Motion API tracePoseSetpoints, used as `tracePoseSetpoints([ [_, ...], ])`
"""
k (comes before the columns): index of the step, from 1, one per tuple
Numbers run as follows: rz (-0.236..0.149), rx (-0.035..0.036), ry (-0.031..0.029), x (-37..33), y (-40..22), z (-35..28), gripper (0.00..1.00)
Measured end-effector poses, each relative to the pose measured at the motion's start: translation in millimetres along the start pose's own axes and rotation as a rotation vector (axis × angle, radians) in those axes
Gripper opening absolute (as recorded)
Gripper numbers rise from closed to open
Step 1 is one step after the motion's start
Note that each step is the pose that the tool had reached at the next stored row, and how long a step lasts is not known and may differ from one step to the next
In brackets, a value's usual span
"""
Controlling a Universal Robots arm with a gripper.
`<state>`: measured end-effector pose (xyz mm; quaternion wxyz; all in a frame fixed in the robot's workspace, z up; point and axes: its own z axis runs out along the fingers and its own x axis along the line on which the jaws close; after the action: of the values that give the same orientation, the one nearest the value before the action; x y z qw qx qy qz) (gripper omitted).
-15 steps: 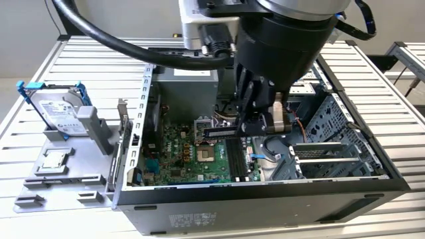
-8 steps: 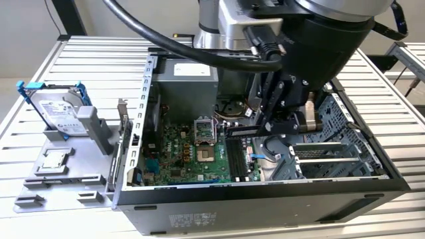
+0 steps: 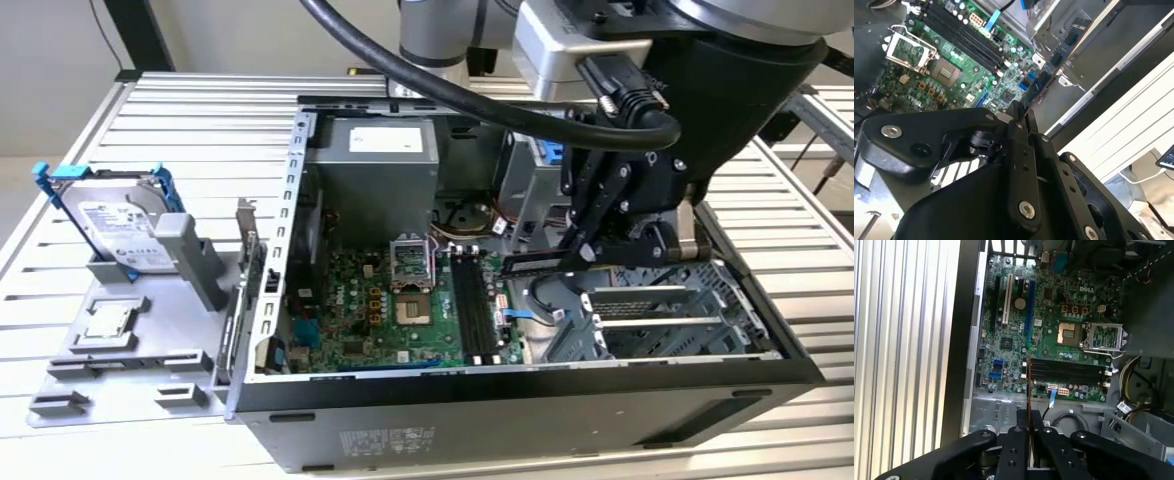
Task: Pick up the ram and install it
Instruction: 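Pick up the ram and move it above insertion slot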
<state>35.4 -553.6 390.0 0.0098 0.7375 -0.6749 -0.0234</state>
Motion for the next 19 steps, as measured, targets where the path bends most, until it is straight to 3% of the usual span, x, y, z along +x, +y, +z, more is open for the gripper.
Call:
tracePoseSetpoints([
  [4, 0.0, -0.0002, 0.0, 0.0, -0.7, 0.0, 0.0],
  [6, 0.001, -0.0004, 0.0002, -3.8, -1.2, 0.0, 0.0],
  [19, 0.001, -0.0003, -0.0007, -60.1, -6.2, 1.5, 0.0],
])
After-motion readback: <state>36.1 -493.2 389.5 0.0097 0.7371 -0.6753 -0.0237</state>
